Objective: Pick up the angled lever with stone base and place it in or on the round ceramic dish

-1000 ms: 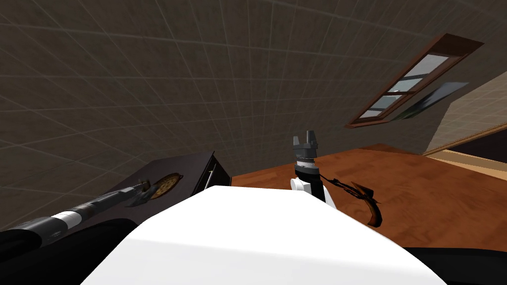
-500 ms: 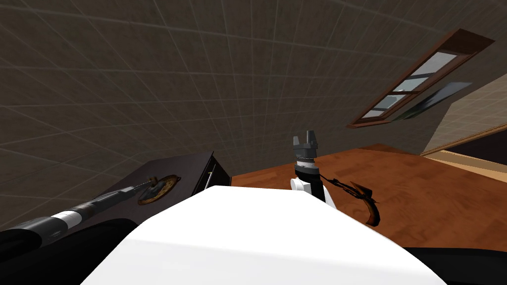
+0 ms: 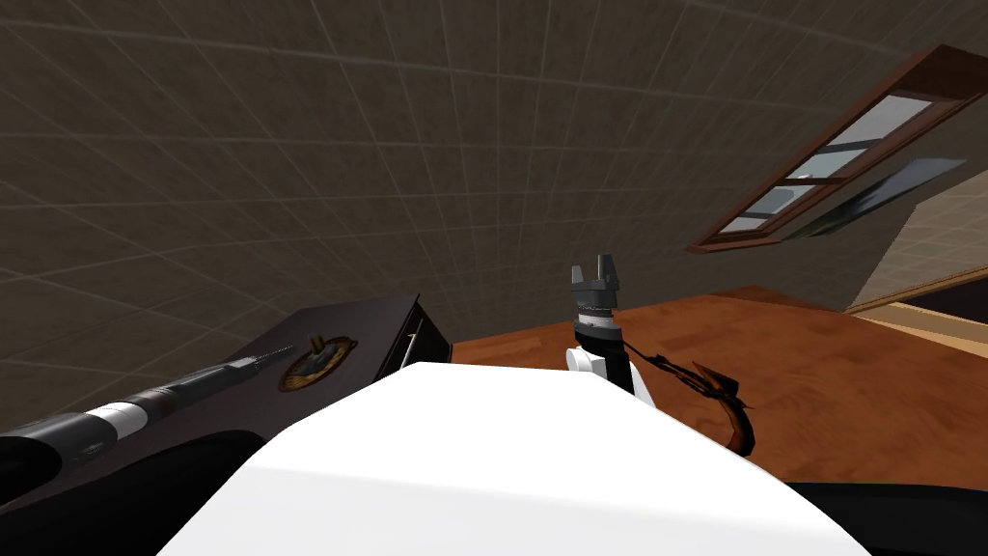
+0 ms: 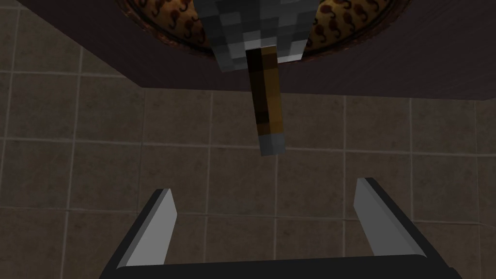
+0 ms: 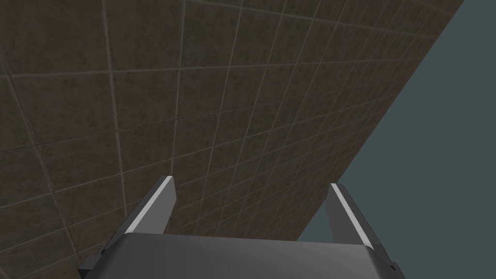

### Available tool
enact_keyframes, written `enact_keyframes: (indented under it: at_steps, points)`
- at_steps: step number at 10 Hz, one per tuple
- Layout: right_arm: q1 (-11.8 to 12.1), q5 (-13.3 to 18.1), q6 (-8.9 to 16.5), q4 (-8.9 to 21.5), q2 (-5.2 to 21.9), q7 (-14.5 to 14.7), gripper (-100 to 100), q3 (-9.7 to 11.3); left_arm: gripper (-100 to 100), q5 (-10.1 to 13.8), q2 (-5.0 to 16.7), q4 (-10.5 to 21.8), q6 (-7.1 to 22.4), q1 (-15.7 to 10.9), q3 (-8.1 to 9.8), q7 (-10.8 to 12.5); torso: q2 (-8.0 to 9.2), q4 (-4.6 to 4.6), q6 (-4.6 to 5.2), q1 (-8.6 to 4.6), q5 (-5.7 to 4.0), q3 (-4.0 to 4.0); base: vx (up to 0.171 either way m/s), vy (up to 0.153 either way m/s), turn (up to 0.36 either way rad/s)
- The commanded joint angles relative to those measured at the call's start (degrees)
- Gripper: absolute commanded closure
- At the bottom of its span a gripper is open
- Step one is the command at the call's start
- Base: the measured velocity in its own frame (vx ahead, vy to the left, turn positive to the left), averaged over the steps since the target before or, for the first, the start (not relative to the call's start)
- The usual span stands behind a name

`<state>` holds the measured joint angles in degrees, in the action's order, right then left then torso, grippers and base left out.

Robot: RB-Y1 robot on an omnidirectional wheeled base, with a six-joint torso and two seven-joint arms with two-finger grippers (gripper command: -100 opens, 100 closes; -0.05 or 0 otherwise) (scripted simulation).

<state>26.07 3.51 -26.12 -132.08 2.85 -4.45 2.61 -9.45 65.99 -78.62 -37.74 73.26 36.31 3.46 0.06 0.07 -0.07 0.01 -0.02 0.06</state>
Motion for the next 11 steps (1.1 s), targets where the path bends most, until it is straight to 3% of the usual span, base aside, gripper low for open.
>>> enact_keyframes:
  at_steps: [1,3,4,5,6,11]
  points:
    - [0.0,0.0,0.0,0.0,0.0,0.0,0,0.0,-100,0.55,1.52,-0.24,-0.57,1.76,1.79,1.18,0.0,0.0,0.0,0.0,0.0,0.0,0.032,-0.01,0.069]
    - [0.0,0.0,0.0,0.0,0.0,0.0,0,0.0,-100,1.03,2.77,-0.91,-0.85,3.56,3.5,2.15,-0.01,-0.01,0.01,0.03,0.01,-0.01,0.018,-0.007,0.062]
    - [0.0,0.0,0.0,0.0,0.0,0.0,0,0.0,-100,1.51,4.02,-1.57,-1.12,5.36,5.2,3.12,0.02,0.0,0.0,0.03,0.01,0.01,0.015,-0.01,0.125]
    - [0.0,0.0,0.0,0.0,0.0,0.0,0,0.0,-100,1.23,3.29,-1.35,-0.88,4.4,4.24,2.46,0.03,0.01,0.0,0.01,0.01,0.02,0.008,-0.006,0.026]
    - [-0.01,0.0,0.0,0.0,0.0,0.0,0,0.0,0,1.28,3.39,-1.44,-0.88,4.55,4.41,2.64,0.06,0.01,0.02,0.04,0.03,0.03,0.0,0.0,0.0]
    - [-0.01,0.0,0.0,0.0,0.0,0.0,0,0.0,0,1.27,3.38,-1.43,-0.88,4.53,4.39,2.63,0.1,0.02,0.02,0.08,0.04,0.06,0.0,0.0,0.0]
